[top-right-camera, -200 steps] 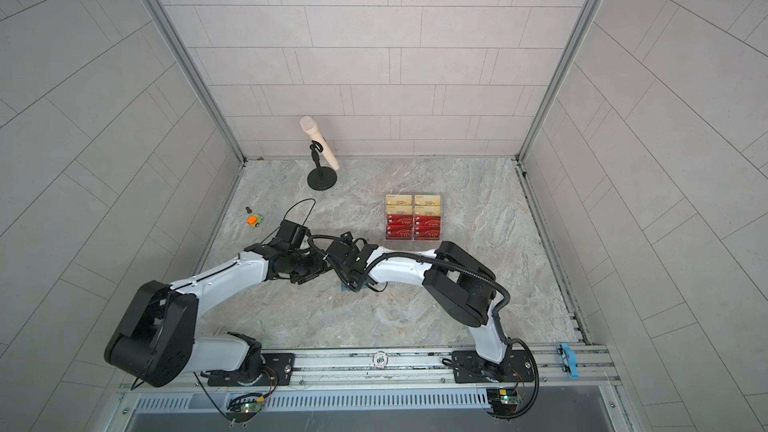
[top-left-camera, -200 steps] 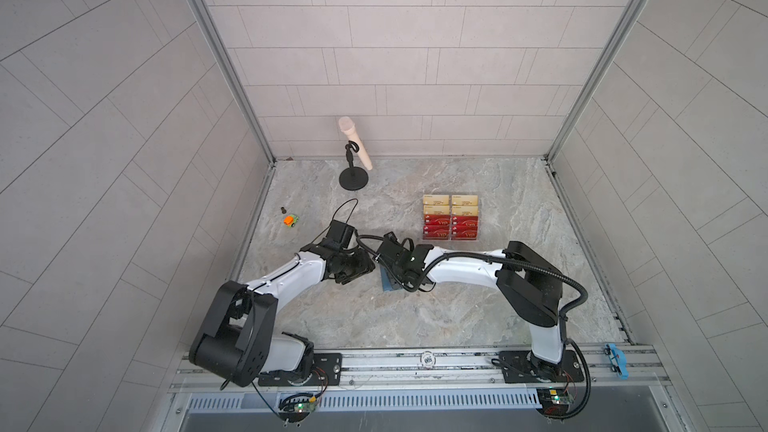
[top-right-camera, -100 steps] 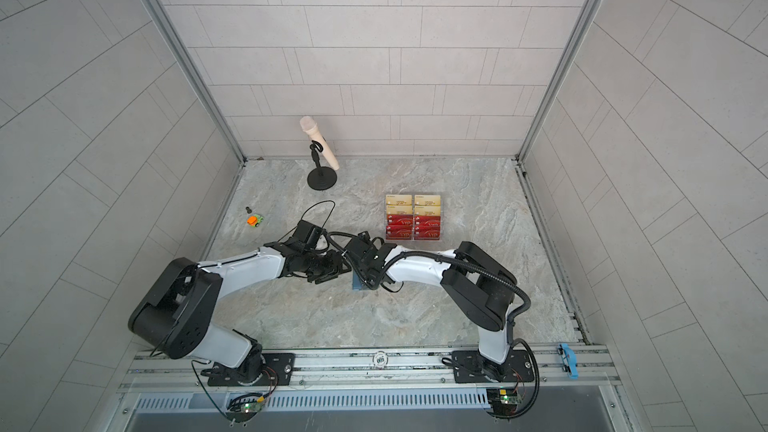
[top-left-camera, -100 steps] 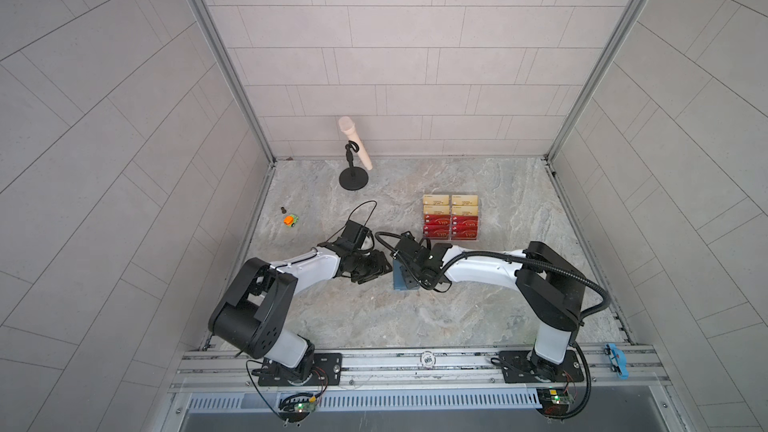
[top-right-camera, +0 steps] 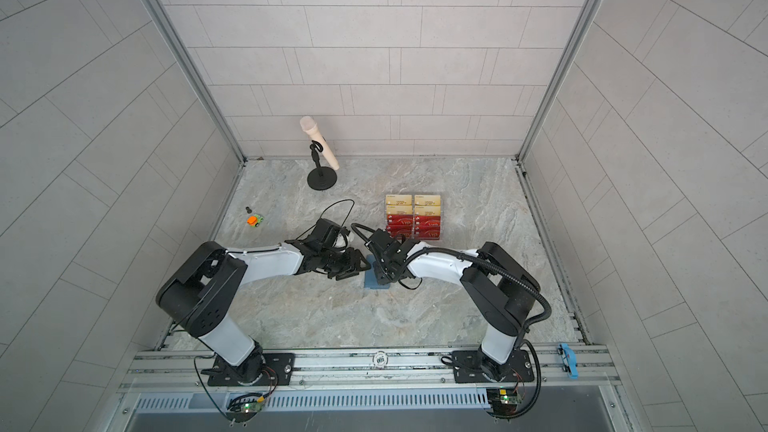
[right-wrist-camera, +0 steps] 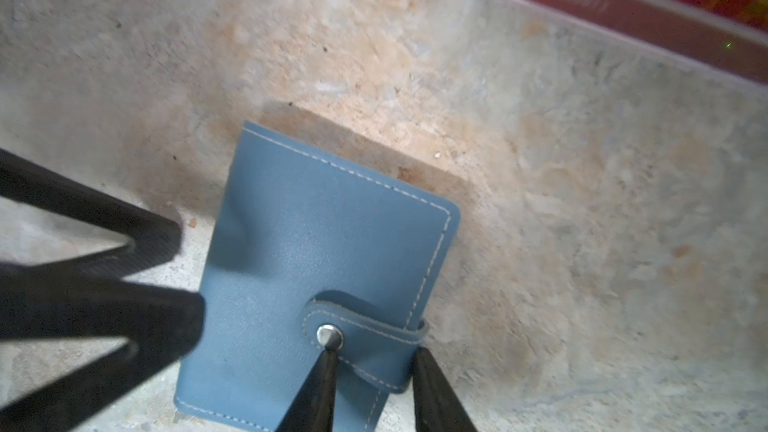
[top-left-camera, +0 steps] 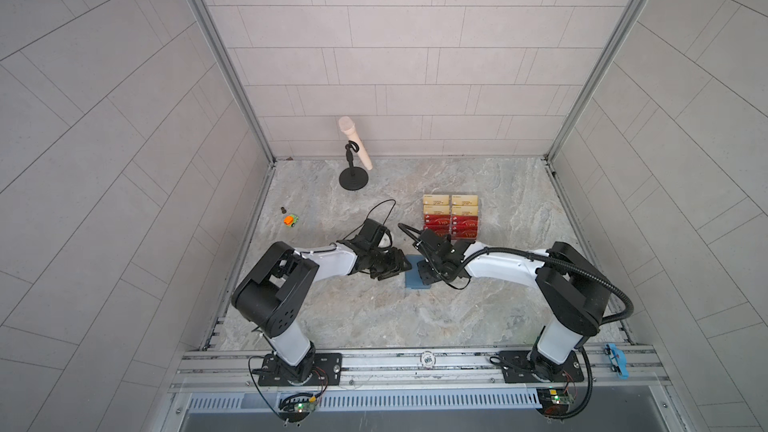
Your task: Put the credit cards into the card holder
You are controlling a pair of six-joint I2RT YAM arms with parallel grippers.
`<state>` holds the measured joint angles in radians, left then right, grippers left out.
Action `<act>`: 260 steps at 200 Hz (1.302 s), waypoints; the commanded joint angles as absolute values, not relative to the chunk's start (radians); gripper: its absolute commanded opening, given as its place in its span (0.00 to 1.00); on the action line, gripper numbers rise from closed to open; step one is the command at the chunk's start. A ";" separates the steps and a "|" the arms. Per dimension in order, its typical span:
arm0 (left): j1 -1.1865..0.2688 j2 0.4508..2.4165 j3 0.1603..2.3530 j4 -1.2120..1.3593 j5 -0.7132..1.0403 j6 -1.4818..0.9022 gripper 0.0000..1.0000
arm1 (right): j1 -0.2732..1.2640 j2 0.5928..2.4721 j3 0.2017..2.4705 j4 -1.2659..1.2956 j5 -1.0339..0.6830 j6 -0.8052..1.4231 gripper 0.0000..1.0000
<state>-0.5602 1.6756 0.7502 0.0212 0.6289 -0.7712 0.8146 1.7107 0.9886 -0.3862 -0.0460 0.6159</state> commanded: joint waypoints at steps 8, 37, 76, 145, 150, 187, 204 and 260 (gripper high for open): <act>-0.575 1.718 0.772 0.079 0.657 -0.809 0.56 | 0.787 1.703 0.935 -0.377 -0.086 0.596 0.32; -0.577 1.754 0.786 0.104 0.683 -0.813 0.56 | 0.754 1.705 0.911 -0.367 -0.102 0.567 0.32; -0.583 1.764 0.785 0.200 0.735 -0.855 0.54 | 0.723 1.716 0.891 -0.348 -0.130 0.545 0.31; -0.607 1.772 0.780 0.300 0.786 -0.884 0.40 | 0.711 1.703 0.888 -0.326 -0.162 0.534 0.32; -0.610 1.774 0.782 0.304 0.788 -0.883 0.39 | 0.710 1.701 0.887 -0.322 -0.168 0.534 0.32; -0.614 1.802 0.785 0.310 0.792 -0.881 0.29 | 0.709 1.682 0.887 -0.317 -0.180 0.533 0.32; -0.614 1.812 0.788 0.308 0.792 -0.876 0.26 | 0.710 1.677 0.890 -0.318 -0.183 0.530 0.32; -0.614 1.765 0.787 0.259 0.756 -0.865 0.08 | 0.710 1.633 0.904 -0.342 -0.180 0.531 0.33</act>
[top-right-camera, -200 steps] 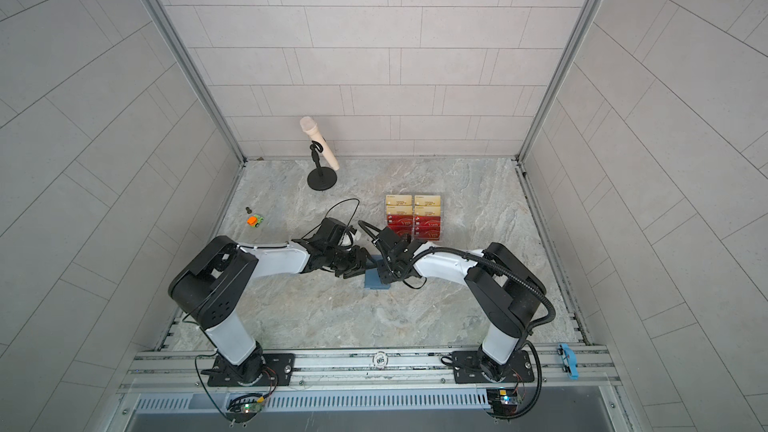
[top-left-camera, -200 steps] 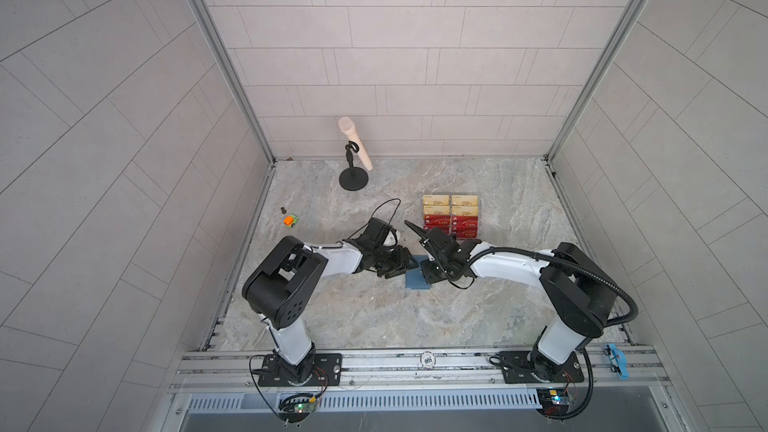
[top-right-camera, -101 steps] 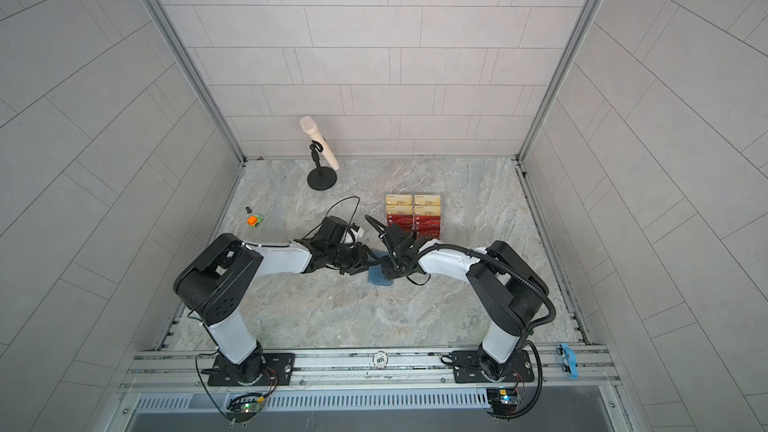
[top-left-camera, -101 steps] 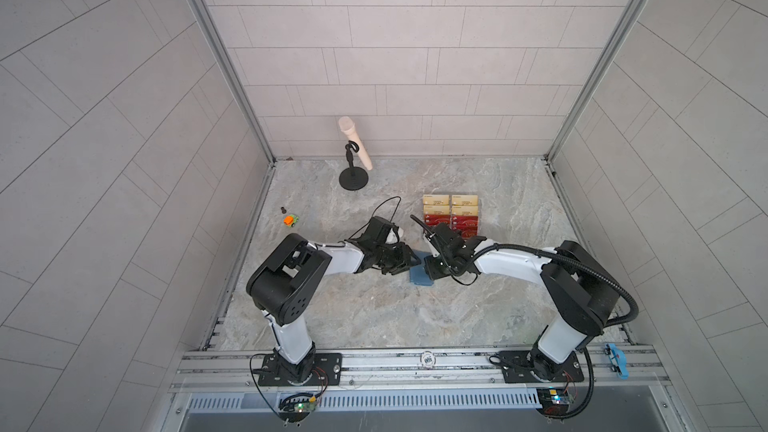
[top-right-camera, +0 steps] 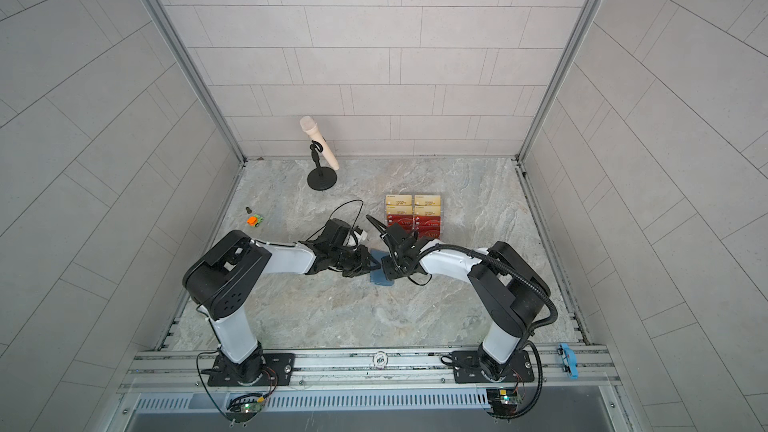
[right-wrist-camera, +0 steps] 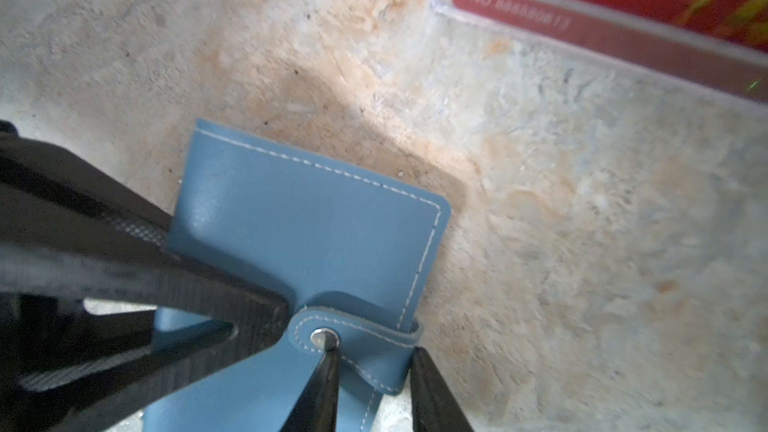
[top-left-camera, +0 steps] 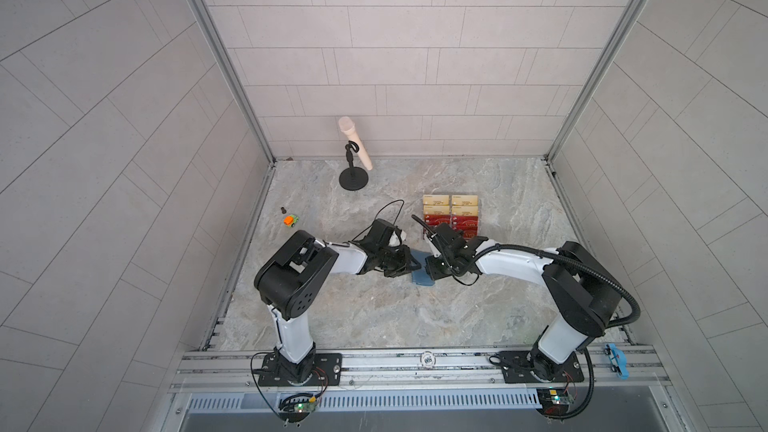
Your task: Put the credit cards into the card holder
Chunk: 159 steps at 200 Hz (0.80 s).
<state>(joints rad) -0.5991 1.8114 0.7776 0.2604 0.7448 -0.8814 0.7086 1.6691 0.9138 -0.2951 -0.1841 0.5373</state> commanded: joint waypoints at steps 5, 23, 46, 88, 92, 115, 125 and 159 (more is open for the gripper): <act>-0.615 1.754 0.793 0.237 0.750 -0.858 0.06 | 0.710 1.624 0.908 -0.348 -0.176 0.531 0.33; -0.615 1.714 0.811 0.173 0.741 -0.827 0.05 | 0.710 1.601 0.918 -0.364 -0.160 0.528 0.33; -0.615 1.702 0.840 0.106 0.748 -0.786 0.07 | 0.710 1.601 0.928 -0.381 -0.156 0.522 0.33; -0.615 1.714 0.859 0.092 0.757 -0.788 0.03 | 0.710 1.571 0.904 -0.377 -0.150 0.535 0.33; -0.615 1.708 0.858 0.092 0.755 -0.790 0.03 | 0.711 1.567 0.902 -0.377 -0.149 0.537 0.33; -0.615 1.676 0.856 0.097 0.744 -0.791 0.06 | 0.711 1.562 0.903 -0.379 -0.149 0.533 0.33; -0.615 1.669 0.856 0.105 0.749 -0.796 0.05 | 0.711 1.566 0.907 -0.383 -0.153 0.529 0.33; -0.615 1.637 0.855 0.100 0.752 -0.803 0.01 | 0.710 1.564 0.905 -0.377 -0.157 0.520 0.33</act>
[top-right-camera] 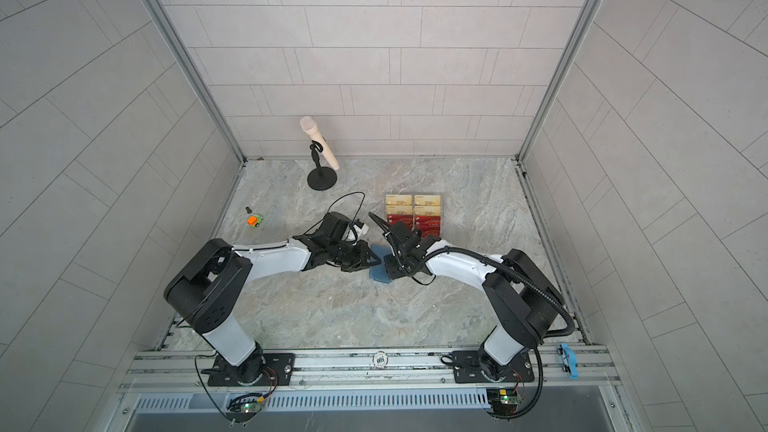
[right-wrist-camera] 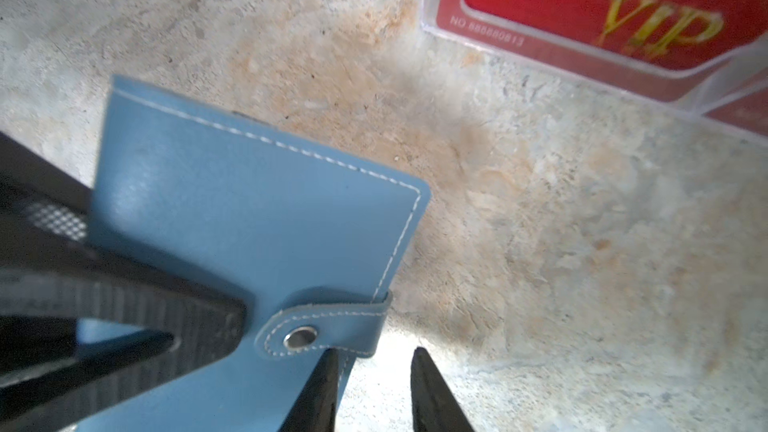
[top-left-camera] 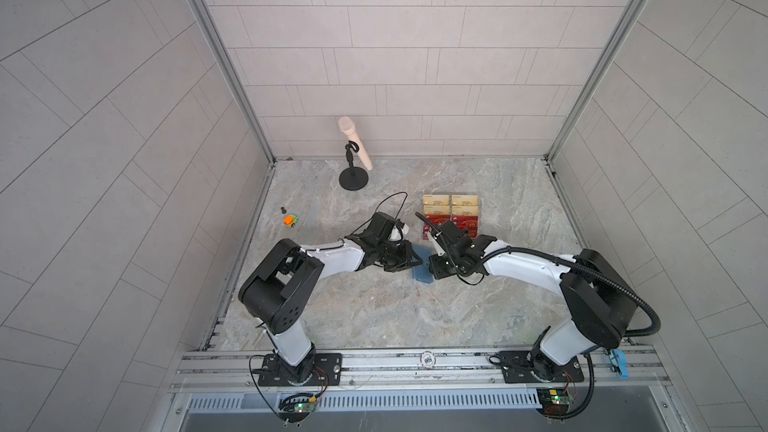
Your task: Put the credit cards into the card holder
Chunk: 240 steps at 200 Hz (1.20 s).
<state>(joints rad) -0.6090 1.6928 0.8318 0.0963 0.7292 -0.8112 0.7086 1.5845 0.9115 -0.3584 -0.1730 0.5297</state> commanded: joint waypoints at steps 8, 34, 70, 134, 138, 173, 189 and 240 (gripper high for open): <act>-0.615 1.627 0.857 0.084 0.741 -0.799 0.00 | 0.711 1.561 0.905 -0.376 -0.161 0.518 0.33; -0.617 1.597 0.859 0.034 0.701 -0.789 0.00 | 0.711 1.548 0.918 -0.393 -0.160 0.508 0.33; -0.627 1.577 0.879 -0.084 0.589 -0.756 0.00 | 0.710 1.469 0.939 -0.416 -0.165 0.514 0.33; -0.682 1.537 0.908 -0.058 0.522 -0.848 0.00 | 0.719 1.424 0.989 -0.393 -0.230 0.551 0.36; -0.682 1.535 0.909 -0.053 0.526 -0.854 0.00 | 0.719 1.429 0.992 -0.392 -0.230 0.550 0.37; -0.687 1.520 0.918 -0.043 0.556 -0.869 0.00 | 0.727 1.456 0.996 -0.384 -0.227 0.541 0.38; -0.688 1.517 0.922 -0.044 0.567 -0.868 0.00 | 0.732 1.466 0.999 -0.382 -0.212 0.535 0.39; -0.692 1.518 0.940 -0.055 0.580 -0.862 0.00 | 0.744 1.473 1.012 -0.423 -0.147 0.491 0.38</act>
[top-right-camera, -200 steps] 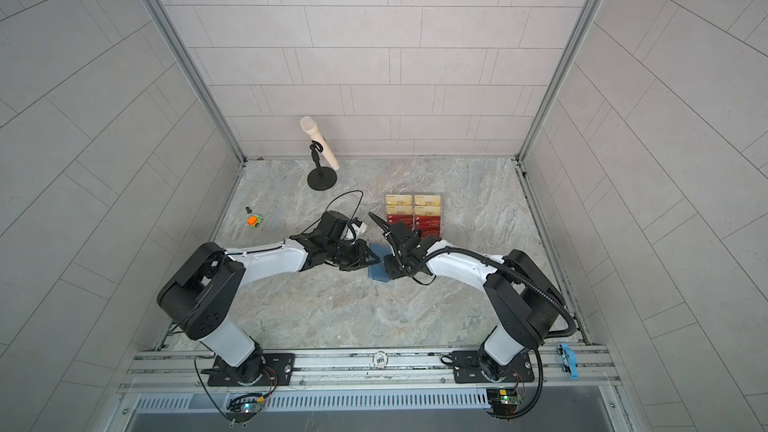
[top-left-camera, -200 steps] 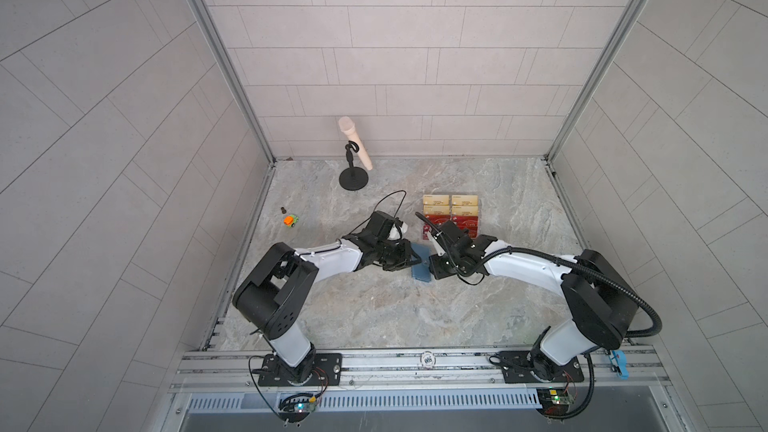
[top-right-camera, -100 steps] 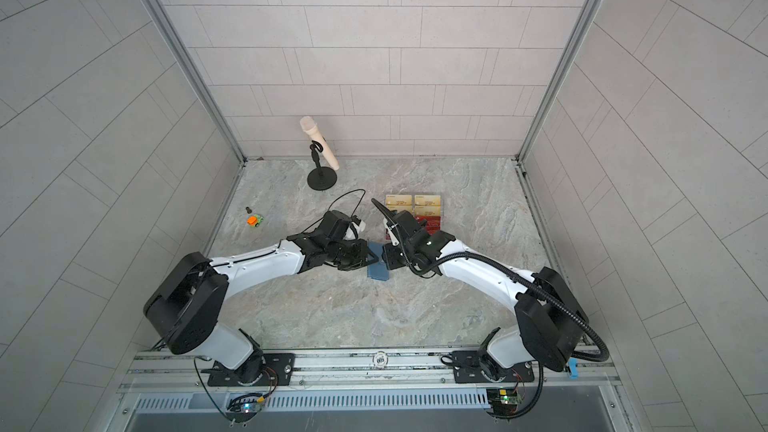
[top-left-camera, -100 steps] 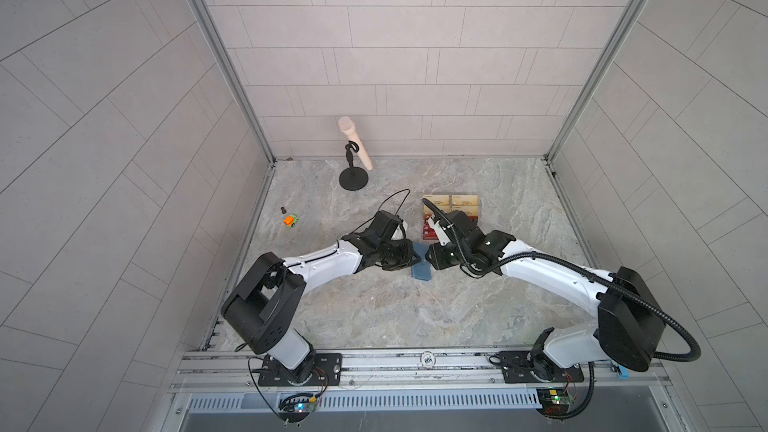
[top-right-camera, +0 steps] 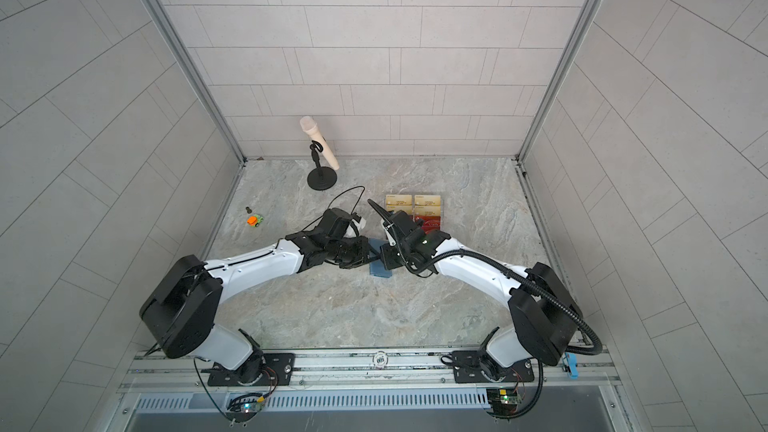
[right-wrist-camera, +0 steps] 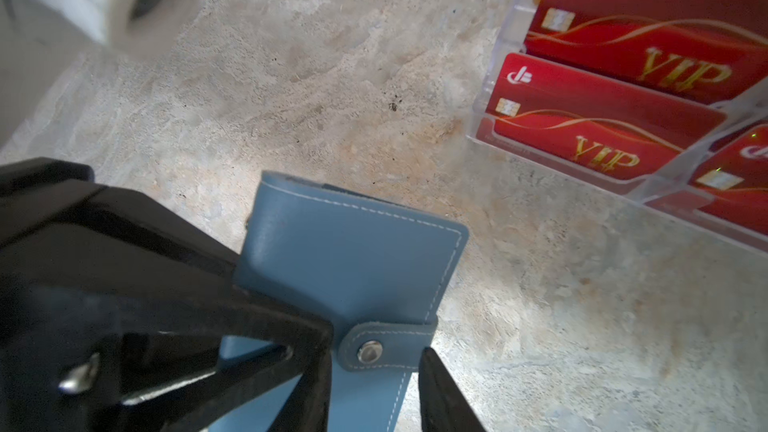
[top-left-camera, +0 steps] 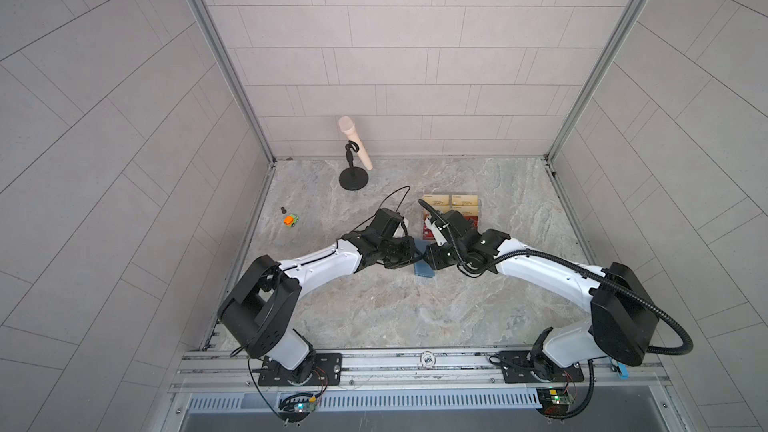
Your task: Put the credit cards into the card holder
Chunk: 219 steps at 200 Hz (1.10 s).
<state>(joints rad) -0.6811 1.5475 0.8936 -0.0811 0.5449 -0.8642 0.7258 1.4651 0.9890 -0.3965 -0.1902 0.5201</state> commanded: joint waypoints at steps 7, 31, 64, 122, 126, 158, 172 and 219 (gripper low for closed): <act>-0.693 1.517 0.943 -0.057 0.578 -0.861 0.00 | 0.748 1.471 1.011 -0.426 -0.137 0.487 0.38; -0.695 1.515 0.949 -0.056 0.576 -0.858 0.00 | 0.764 1.482 1.013 -0.436 -0.123 0.482 0.34; -0.699 1.526 0.979 -0.062 0.581 -0.855 0.00 | 0.794 1.506 1.030 -0.447 -0.120 0.491 0.36; -0.720 1.522 1.011 -0.113 0.593 -0.826 0.00 | 0.813 1.453 0.982 -0.425 -0.012 0.500 0.38; -0.723 1.523 1.011 -0.112 0.595 -0.825 0.00 | 0.813 1.450 0.980 -0.425 0.001 0.499 0.38; -0.740 1.536 1.026 -0.093 0.631 -0.838 0.00 | 0.823 1.432 0.986 -0.411 0.031 0.468 0.29; -0.742 1.524 1.013 -0.095 0.609 -0.833 0.00 | 0.822 1.431 0.970 -0.398 0.044 0.469 0.26; -0.746 1.530 1.030 -0.113 0.596 -0.829 0.00 | 0.819 1.455 0.987 -0.454 0.062 0.469 0.10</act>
<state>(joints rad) -0.7170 1.5478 0.9722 -0.1661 0.5133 -0.8410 0.8238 1.4403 0.9909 -0.4381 0.0101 0.4702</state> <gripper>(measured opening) 0.130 0.123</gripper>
